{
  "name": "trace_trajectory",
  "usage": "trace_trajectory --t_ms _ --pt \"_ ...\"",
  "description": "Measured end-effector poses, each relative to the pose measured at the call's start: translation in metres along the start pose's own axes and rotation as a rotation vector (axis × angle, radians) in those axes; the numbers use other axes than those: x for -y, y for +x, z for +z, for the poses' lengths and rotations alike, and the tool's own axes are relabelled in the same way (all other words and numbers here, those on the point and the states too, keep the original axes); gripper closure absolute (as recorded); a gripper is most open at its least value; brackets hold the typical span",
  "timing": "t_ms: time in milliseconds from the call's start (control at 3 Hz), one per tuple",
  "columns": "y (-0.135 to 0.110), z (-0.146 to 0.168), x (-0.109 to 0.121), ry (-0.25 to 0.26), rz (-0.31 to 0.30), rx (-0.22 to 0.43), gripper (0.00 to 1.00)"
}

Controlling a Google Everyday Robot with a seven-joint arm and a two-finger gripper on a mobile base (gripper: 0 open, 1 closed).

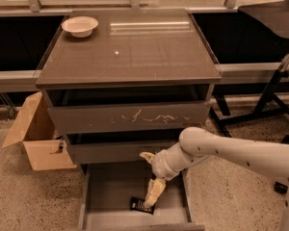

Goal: Pick rxbar chocolate from bottom drawer and place on counter

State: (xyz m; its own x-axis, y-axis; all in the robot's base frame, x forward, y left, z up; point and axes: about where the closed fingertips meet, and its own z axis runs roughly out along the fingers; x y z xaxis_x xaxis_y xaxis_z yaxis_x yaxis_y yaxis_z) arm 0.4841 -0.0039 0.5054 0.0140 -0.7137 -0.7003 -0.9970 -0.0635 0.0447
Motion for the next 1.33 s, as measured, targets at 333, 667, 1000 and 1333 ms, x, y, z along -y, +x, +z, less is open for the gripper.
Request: trace_trajectory --t_ms 333,667,1000,1333 --pt "0.016 0.011 -0.003 0.010 0.043 -0.007 0.00" --pt "0.043 0.034 -0.013 0.013 0.065 -0.002 0.00" --pt "0.070 0.053 -0.019 0.000 0.051 0.016 0.00" --pt "0.092 0.076 -0.021 -0.039 -0.005 0.056 0.00"
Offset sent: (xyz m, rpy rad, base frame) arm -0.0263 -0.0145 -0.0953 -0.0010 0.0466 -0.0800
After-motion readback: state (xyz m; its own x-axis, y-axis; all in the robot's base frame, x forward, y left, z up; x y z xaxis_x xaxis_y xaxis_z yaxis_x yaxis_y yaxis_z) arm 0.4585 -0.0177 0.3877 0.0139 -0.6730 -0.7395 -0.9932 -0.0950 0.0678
